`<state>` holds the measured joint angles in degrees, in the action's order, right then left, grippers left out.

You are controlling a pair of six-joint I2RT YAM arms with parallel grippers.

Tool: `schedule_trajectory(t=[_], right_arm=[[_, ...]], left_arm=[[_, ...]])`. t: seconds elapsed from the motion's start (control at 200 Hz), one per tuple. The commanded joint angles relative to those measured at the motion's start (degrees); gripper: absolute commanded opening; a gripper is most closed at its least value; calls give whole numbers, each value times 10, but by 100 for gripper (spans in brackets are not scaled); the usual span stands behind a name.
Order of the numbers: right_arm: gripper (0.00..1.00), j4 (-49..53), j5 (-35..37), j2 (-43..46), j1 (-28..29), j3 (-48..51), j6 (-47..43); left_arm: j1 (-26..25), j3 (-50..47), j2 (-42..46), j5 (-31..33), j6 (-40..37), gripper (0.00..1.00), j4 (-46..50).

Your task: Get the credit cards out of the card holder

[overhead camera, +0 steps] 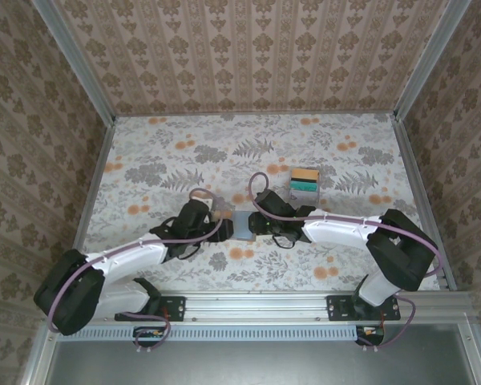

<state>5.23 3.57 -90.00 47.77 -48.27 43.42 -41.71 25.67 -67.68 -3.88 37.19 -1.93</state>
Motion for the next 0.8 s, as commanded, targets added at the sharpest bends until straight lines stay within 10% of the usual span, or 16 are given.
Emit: schedule_trajectory(t=[0.0,0.225,0.795], right_arm=[[31,-41,-45,-3,-3,2,30],[25,-138,-92,-39,-2,9,87],[22,-152,-115,-139,8,-54,140]], left_arm=[[33,-3,14,-13,-13,47,7],[72,-8,-18,-36,-21,21,-10],[81,-40,-82,-40,6,14,-52]])
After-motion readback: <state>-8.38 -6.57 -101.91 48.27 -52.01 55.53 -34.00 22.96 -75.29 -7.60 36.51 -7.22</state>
